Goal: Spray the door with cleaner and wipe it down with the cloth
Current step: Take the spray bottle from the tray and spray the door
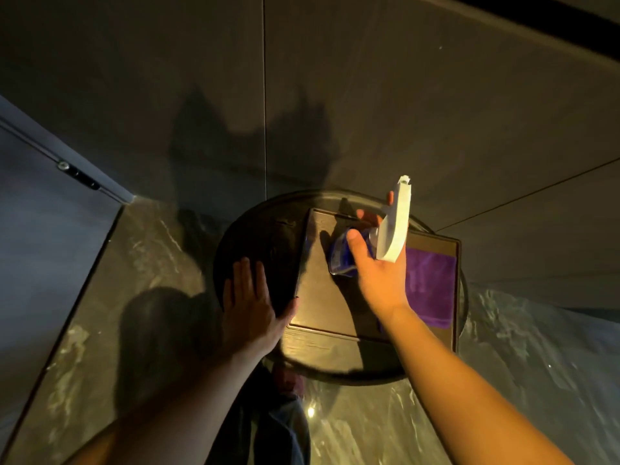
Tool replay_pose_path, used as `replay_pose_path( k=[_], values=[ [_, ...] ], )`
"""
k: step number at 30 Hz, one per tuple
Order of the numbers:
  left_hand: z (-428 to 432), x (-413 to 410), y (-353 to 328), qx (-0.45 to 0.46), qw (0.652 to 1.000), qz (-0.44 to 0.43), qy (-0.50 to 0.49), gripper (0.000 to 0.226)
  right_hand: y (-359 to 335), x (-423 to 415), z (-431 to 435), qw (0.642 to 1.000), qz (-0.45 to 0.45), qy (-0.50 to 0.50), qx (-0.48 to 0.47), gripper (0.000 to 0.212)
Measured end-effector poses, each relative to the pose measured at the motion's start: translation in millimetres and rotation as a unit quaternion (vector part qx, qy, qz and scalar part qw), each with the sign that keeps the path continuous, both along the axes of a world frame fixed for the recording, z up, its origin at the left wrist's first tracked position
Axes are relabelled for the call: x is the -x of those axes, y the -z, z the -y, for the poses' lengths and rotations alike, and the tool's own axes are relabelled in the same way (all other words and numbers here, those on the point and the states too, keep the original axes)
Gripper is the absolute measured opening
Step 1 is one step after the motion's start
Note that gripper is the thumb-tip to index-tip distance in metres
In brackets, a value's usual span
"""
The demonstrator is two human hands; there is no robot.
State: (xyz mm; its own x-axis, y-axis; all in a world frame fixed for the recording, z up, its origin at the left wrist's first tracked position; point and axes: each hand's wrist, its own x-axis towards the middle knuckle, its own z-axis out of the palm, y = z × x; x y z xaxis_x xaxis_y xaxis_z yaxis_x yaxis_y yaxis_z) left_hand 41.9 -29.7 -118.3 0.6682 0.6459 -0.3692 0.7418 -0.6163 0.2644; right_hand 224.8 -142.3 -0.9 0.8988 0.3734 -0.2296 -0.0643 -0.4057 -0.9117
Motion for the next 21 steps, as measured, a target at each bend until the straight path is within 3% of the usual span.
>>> replay_pose_path(
  k=[6, 11, 15, 21],
  values=[
    [-1, 0, 4, -0.002, 1.0, 0.001, -0.003, 0.112, -1, -1, -9, 0.999, 0.04, 0.007, -0.016, 0.068],
    [-11, 0, -14, 0.05, 0.998, -0.033, 0.013, 0.113, -22, -2, -17, 0.995, 0.071, -0.067, -0.021, 0.069],
    [-30, 4, -67, 0.097, 0.994, -0.058, -0.012, 0.096, -43, 7, -22, 0.987, 0.051, -0.146, -0.041, 0.056],
    [-57, 51, -198, 0.065, 0.987, -0.002, -0.145, 0.067, -140, 55, -65, 0.975, 0.026, -0.218, -0.04, 0.058]
  ],
)
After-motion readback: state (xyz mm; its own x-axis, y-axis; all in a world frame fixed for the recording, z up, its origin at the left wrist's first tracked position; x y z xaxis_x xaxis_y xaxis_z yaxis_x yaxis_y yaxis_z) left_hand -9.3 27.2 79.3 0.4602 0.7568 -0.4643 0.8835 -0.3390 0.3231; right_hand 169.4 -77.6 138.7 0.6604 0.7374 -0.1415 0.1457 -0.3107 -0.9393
